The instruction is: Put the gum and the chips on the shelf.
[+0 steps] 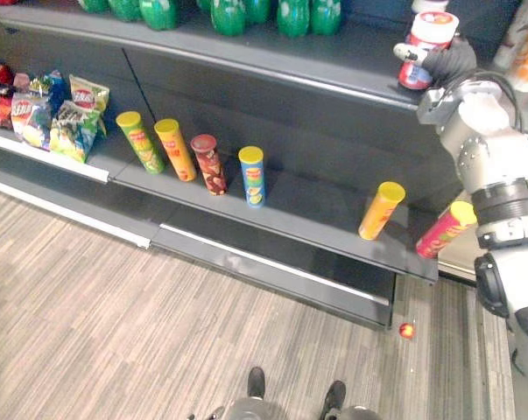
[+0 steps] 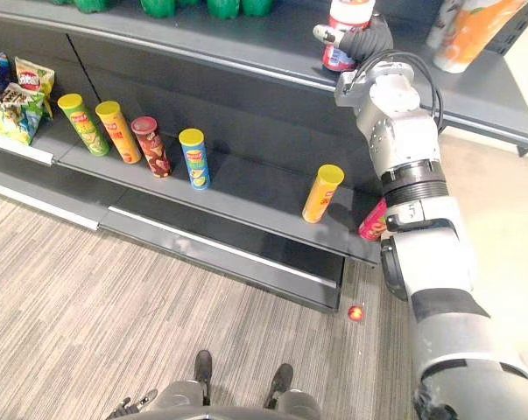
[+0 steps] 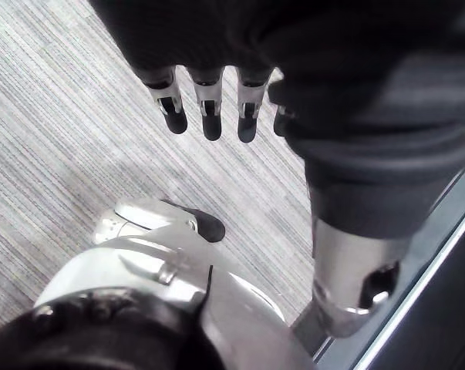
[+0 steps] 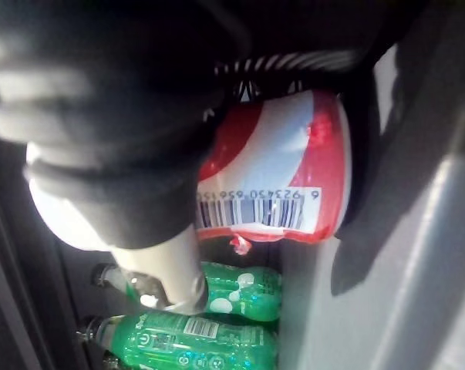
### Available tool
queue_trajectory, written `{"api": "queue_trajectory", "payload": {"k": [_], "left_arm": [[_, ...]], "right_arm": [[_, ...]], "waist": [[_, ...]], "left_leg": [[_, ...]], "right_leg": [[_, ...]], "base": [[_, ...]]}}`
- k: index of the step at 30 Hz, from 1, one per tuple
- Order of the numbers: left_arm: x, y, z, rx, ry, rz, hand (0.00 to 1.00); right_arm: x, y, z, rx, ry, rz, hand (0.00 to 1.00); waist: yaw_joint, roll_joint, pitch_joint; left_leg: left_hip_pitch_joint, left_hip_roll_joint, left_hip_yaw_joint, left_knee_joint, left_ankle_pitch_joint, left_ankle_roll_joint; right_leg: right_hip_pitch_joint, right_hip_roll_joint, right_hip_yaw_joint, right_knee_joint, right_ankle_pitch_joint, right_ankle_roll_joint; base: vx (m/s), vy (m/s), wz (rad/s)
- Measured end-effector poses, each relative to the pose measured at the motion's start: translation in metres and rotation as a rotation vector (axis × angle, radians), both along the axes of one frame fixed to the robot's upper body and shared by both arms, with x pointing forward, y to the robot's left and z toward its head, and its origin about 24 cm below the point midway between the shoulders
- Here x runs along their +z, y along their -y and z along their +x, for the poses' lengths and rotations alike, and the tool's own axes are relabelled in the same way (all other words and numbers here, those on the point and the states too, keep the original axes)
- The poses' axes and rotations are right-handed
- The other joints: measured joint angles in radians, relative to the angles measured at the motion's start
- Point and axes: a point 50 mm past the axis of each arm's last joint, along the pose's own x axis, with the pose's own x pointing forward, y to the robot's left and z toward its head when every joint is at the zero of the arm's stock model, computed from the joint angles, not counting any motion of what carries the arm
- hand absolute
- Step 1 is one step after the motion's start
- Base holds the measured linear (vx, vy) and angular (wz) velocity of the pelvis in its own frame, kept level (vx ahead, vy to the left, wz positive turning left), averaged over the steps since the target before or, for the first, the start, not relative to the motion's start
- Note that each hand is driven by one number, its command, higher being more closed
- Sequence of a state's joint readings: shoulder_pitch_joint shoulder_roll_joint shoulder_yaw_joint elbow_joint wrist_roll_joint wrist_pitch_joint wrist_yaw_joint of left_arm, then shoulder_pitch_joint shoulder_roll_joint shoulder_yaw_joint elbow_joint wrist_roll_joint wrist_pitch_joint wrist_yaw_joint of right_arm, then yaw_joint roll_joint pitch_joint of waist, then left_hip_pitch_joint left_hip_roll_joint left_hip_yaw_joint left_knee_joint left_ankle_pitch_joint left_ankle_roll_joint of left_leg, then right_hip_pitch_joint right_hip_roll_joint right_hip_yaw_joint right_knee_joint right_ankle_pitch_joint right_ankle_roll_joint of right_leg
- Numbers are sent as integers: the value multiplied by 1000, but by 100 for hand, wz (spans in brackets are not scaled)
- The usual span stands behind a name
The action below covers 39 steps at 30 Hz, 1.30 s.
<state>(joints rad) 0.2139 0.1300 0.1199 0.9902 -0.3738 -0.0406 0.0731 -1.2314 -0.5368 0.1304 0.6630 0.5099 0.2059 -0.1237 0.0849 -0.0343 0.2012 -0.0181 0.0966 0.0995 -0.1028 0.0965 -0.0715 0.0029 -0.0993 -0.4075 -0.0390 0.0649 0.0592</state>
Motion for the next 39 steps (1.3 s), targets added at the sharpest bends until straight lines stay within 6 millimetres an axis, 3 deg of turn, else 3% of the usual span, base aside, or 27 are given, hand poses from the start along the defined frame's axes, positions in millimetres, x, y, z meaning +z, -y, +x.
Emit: {"api": "queue_trajectory", "payload": {"k": [15, 16, 28, 39], "left_arm": [[2, 3, 15, -29, 38, -1, 0], [2, 3, 15, -30, 38, 0, 0], [3, 3, 18, -36, 40, 7, 0], [4, 2, 22, -51, 48, 12, 0]], "right_arm": [[18, -3, -2, -6, 69, -20, 100], [17, -3, -2, -7, 69, -22, 0], [19, -7, -3, 28, 97, -46, 0], [9, -9, -1, 39, 79, -65, 0]], "waist": [[5, 15, 46], [5, 15, 46], [5, 14, 47], [3, 8, 44]], "left_leg": [[2, 1, 5, 0, -4, -5], [2, 1, 6, 0, -4, -5], [7, 3, 36, 0, -4, -2], [31, 7, 61, 0, -6, -2]], "right_leg": [[-3, -1, 7, 7, -1, 0], [-3, -1, 8, 7, -1, 0], [-13, 0, 35, 7, 0, -1], [0, 5, 59, 0, 0, 0]], "base": [[12, -1, 0], [0, 0, 0], [23, -3, -6], [15, -4, -6]]}}
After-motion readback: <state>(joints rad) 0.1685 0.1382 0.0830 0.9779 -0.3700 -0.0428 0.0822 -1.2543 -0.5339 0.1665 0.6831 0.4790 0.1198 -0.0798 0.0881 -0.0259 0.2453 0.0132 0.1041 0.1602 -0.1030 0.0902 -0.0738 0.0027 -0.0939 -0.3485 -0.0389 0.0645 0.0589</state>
